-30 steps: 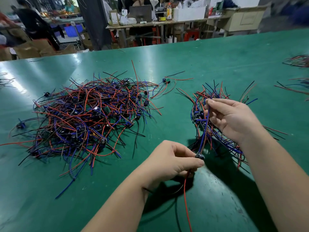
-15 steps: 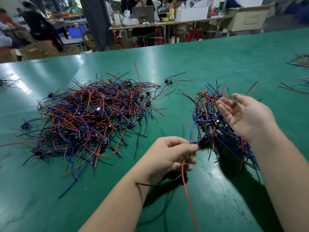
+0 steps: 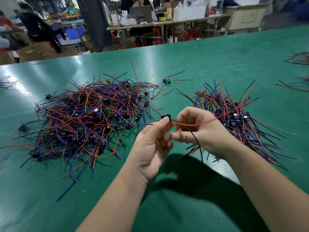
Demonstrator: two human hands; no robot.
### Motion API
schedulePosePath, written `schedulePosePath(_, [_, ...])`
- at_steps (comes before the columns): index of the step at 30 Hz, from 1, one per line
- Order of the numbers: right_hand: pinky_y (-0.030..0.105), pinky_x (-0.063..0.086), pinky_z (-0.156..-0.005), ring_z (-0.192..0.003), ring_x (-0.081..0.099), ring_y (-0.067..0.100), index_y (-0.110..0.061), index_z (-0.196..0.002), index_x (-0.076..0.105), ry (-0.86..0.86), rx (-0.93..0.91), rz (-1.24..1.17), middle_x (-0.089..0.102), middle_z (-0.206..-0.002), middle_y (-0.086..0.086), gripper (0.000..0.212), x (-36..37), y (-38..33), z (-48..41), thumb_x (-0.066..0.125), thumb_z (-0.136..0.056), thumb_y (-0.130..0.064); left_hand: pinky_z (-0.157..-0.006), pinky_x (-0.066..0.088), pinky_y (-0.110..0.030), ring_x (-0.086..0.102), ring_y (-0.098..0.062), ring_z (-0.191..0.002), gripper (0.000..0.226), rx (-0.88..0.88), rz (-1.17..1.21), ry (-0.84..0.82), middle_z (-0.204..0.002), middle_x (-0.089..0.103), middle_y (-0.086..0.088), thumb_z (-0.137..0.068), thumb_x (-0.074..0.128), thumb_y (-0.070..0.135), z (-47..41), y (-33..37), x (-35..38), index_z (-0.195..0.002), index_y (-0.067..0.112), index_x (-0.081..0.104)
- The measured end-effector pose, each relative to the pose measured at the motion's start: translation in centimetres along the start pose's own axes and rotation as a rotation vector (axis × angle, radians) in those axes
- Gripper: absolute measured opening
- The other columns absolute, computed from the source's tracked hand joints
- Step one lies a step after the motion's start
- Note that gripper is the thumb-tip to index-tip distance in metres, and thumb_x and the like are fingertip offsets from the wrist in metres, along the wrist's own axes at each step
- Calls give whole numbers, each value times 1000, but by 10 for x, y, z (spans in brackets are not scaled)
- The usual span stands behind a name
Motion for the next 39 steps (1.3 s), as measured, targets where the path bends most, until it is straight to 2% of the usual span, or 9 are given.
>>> schedulePosePath(5, [16, 44, -48, -47, 55, 10, -13, -67, 63, 238, 81, -357, 64, -57, 2, 16, -13, 14, -3, 74, -56, -19, -54, 39, -17, 53, -4, -56, 26, 142, -182, 24, -72, 64, 10, -48, 79, 35, 2, -2, 1, -63, 24, 60])
schedulePosePath(8, [15, 48, -49, -48, 59, 6, -10, -74, 61, 292, 190, -631, 66, -60, 2, 12, -19, 23, -4, 66, -63, -11, -61, 45, -13, 59, 1, -64, 15, 339, -311, -92, -79, 71, 12, -63, 74, 22, 8, 8, 14, -78, 24, 71])
schedulePosePath(14, [13, 47, -45, -45, 54, 4, -6, -95, 63, 350, 183, -683, 61, -56, 0, 31, -37, 16, -4, 64, -65, -11, -70, 48, -14, 65, -4, -74, 34, 376, -547, -202, -90, 74, 6, -80, 61, -6, 10, 9, 22, -89, 23, 74])
schedulePosePath(16, [14, 47, -46, -46, 56, 5, -8, -101, 59, 290, 179, -630, 61, -56, -2, 37, -38, 14, -4, 64, -65, -10, -66, 51, -20, 68, -12, -69, 16, 222, -385, -138, -85, 75, -3, -77, 62, 21, 4, 5, 16, -88, 17, 73])
schedulePosePath(18, [15, 47, -48, -49, 56, 8, -8, -102, 57, 202, 184, -412, 61, -58, -1, 36, -34, 14, -3, 66, -67, -8, -61, 53, -24, 68, -18, -63, 51, 79, -280, -46, -80, 74, -10, -69, 55, 53, 0, 0, 5, -88, 9, 72])
schedulePosePath(20, [17, 44, -49, -51, 53, 13, -7, -95, 60, 155, 174, -136, 58, -60, 5, 26, -30, 16, -1, 69, -71, -2, -53, 53, -22, 66, -17, -56, 64, 77, -381, 30, -74, 72, -10, -62, 65, 66, -1, 2, -3, -83, 6, 72])
schedulePosePath(25, [17, 45, -51, -52, 55, 11, -8, -89, 62, 166, 183, 81, 62, -57, 0, 26, -25, 22, -1, 76, -70, 3, -60, 49, -29, 57, -15, -55, 30, 314, -793, 106, -63, 70, -8, -56, 84, 37, 3, 6, -5, -66, 12, 71])
schedulePosePath(29, [18, 43, -46, -49, 53, 14, -4, -83, 62, 287, 202, -6, 65, -59, 5, 18, -33, 28, -2, 75, -72, 4, -56, 49, -21, 57, -11, -51, 15, 224, -735, 97, -58, 67, -3, -69, 83, 7, -1, 0, -8, -65, 12, 69])
schedulePosePath(39, [11, 37, -38, -42, 49, 3, -2, -90, 61, 458, 278, -385, 71, -67, 8, 4, -60, 28, 0, 60, -87, -4, -58, 56, -24, 67, -15, -58, 7, -41, -602, -136, -68, 69, -12, -76, 74, 1, 8, -24, 11, -78, 2, 66])
Point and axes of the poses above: each hand's wrist, its own z-axis away from the middle knuckle, its own x-axis out of the palm, y = z × x, the point moved 8 cm from there along -z, towards the middle knuckle
